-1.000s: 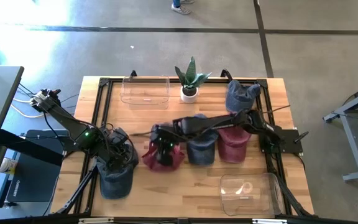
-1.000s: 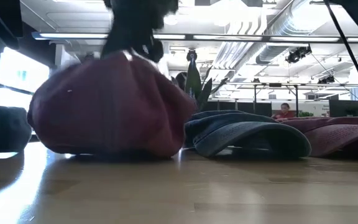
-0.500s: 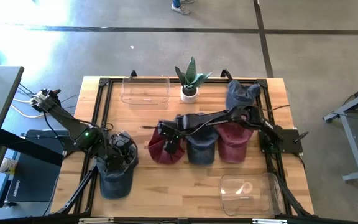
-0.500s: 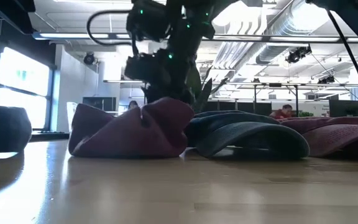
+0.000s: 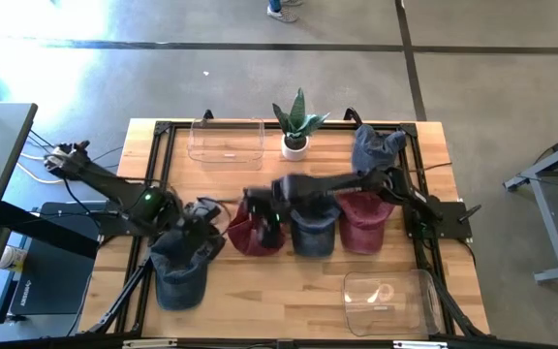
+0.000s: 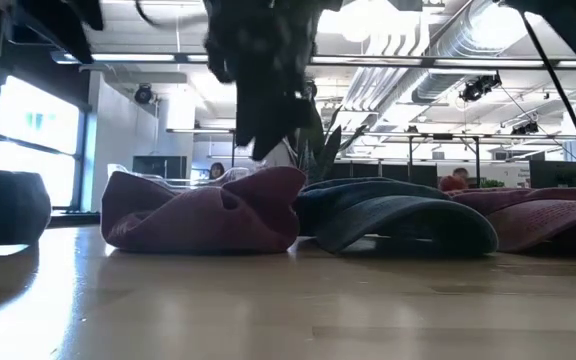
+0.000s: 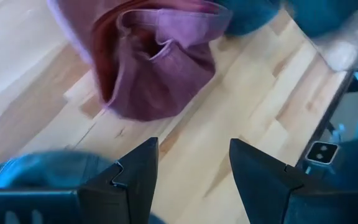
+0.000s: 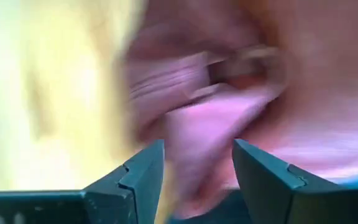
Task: Pick & Place hat
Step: Put the left red cap into the top transparent bin
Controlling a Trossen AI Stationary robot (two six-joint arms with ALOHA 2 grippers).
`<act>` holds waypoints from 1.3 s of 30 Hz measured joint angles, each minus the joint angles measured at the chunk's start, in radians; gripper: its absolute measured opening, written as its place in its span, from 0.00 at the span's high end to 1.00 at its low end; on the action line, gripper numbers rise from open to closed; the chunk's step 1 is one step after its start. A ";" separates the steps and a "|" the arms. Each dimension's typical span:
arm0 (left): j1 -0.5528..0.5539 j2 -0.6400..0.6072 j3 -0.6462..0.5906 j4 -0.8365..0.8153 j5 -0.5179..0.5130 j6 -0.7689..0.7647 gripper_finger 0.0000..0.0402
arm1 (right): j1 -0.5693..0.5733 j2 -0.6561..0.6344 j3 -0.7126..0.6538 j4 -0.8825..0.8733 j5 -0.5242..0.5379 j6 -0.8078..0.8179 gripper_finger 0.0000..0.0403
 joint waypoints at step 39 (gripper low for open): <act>0.073 0.118 -0.332 0.292 -0.090 -0.086 0.52 | 0.156 -0.104 -0.318 0.126 0.396 0.551 0.98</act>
